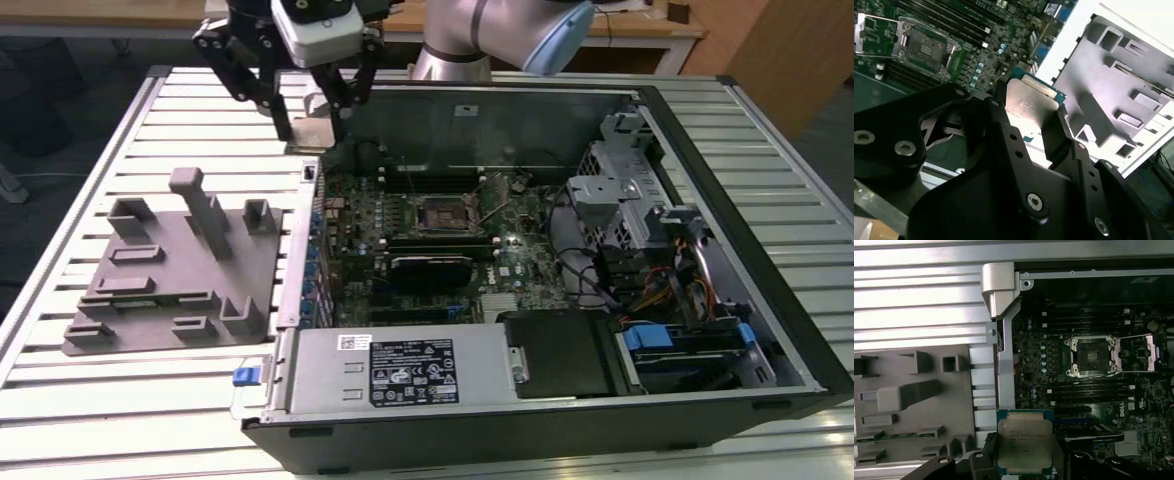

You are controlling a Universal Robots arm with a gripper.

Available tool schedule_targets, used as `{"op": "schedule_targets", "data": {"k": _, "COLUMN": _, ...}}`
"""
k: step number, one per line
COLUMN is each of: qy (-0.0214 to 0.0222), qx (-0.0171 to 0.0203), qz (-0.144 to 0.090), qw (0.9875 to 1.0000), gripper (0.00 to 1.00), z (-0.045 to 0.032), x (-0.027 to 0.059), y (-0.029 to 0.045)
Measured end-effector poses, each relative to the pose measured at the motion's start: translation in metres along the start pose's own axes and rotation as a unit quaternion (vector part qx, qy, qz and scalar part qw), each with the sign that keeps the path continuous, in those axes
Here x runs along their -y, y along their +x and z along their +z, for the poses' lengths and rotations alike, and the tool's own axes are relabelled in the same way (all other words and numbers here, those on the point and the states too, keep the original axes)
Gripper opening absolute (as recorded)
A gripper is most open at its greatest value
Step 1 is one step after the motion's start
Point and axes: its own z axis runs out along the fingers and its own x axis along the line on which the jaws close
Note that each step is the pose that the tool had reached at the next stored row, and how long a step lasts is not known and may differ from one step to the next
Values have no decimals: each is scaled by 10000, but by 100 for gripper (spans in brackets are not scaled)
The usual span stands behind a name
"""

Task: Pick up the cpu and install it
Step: 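Pick up the cpu and move it towards the insertion slot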

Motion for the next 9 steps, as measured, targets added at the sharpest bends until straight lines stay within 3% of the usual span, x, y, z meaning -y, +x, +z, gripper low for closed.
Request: {"op": "schedule_targets", "data": {"k": 9, "qy": 0, "qx": 0, "qz": 1, "qw": 10000, "gripper": 53, "z": 15, "x": -19, "y": -245}}
